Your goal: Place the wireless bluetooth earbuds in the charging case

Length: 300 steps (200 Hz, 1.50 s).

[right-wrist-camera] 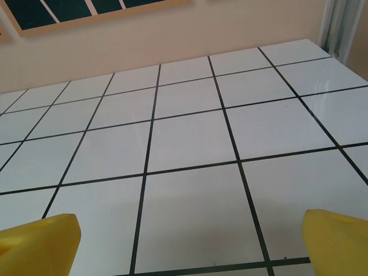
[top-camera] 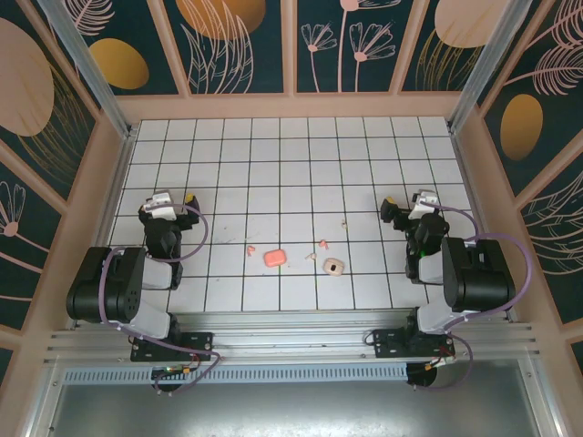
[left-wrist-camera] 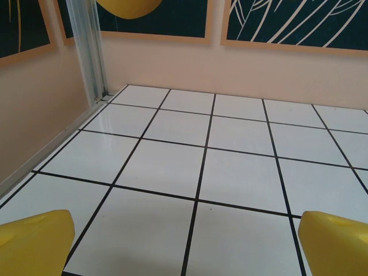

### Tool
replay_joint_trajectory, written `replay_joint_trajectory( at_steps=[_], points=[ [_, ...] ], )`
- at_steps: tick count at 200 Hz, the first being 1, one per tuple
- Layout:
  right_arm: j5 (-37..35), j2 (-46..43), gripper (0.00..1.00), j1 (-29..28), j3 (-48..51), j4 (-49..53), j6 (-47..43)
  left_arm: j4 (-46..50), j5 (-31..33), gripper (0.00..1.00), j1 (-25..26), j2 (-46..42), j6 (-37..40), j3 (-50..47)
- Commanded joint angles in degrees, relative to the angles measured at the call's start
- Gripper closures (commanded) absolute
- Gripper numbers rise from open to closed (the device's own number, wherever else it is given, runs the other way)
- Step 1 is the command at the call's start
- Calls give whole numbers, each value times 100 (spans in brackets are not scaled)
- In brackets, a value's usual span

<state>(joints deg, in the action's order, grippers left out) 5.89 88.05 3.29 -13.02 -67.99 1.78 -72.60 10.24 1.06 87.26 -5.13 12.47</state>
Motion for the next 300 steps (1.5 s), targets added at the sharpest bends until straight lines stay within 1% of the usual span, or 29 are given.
replay_joint_trajectory(
  at_steps=[1, 221, 230, 239, 251, 264, 280, 290, 300],
  points=[
    [-99, 10, 1, -30, -73, -277, -116, -57, -93, 1, -20, -21, 74, 85],
    [-133, 4, 1, -30, -84, -250, -109, -68, -95, 1, -18, -33, 73, 78],
    [-200, -90, 1, -31, -171, -13, -80, -17, -41, 1, -20, -72, 60, 103],
    [-244, -244, 1, -35, -284, 328, -61, 341, 36, 1, -25, -238, 26, 234],
    [-264, -559, 1, -38, -517, 1042, -15, 1375, 137, 1, -19, -556, -25, 624],
    [-234, -934, 1, -31, -893, 2204, 154, 2390, 246, 4, -19, -817, -39, 1046],
    [-91, -1301, 1, -37, -1528, 3926, 445, 3147, 244, 8, -18, -1156, -112, 1313],
    [26, -1445, 1, -70, -1980, 5026, 604, 3686, 94, 13, -19, -1393, -149, 1501],
    [28, -1515, 1, -148, -2473, 6176, 768, 4427, -137, 18, -12, -1590, -190, 1747]
  ],
)
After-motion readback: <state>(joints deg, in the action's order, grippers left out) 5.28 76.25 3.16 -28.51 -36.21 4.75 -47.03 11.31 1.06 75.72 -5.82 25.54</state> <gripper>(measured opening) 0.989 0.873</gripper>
